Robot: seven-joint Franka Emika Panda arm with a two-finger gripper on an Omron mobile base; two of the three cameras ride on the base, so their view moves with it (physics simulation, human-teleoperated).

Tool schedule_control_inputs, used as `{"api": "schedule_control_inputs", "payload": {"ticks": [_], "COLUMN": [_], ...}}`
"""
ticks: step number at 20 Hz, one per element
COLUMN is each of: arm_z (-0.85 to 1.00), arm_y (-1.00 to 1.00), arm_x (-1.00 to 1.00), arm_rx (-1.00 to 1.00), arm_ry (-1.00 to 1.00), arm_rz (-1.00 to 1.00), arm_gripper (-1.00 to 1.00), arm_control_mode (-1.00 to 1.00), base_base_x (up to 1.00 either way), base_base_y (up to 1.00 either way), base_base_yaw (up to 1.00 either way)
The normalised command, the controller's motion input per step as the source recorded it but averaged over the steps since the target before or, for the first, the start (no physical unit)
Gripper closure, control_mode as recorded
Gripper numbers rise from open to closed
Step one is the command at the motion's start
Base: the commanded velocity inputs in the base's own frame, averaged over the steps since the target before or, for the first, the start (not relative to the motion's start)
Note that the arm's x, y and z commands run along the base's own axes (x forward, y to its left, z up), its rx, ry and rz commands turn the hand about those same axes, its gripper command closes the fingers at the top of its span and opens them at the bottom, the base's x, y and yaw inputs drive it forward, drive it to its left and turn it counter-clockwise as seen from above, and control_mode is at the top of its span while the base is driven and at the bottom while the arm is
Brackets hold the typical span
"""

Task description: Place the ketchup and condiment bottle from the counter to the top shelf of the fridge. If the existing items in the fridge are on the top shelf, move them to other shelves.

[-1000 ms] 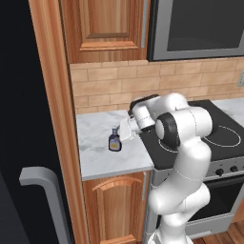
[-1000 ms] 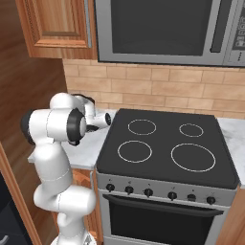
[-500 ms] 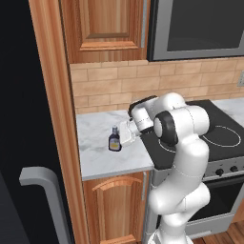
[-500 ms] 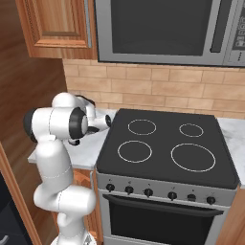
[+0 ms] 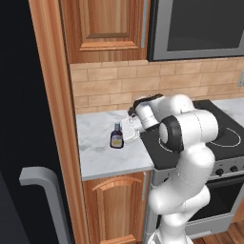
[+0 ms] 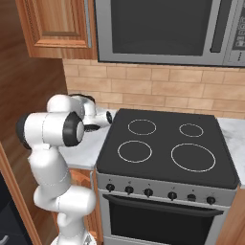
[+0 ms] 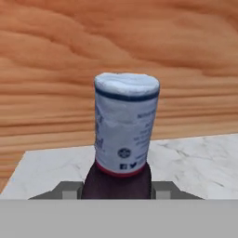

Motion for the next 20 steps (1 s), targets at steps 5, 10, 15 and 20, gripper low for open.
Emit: {"api": "schedule_control_inputs", "payload": {"ticks": [5,10,15,20], "arm_z": [1.0,1.0,0.97,0.79], "arm_y": [-0.25,-0.35,-0.33,-0.46], "arm_x": [-0.65,-0.76,-1.0,-1.0], "arm_rx": [0.0,0.0,0.0,0.0], "arm_ry": [0.04,0.04,0.0,0.0], "arm_rz": [0.0,0.0,0.0,0.0], "arm_gripper": [1.0,1.0,1.0,1.0], "arm_control_mode": [-1.0,-1.0,-1.0,-1.0], "base_base_x": [0.0,0.0,0.0,0.0], "base_base_y": [0.0,0.0,0.0,0.0], "base_base_yaw": [0.0,0.0,0.0,0.0]}}
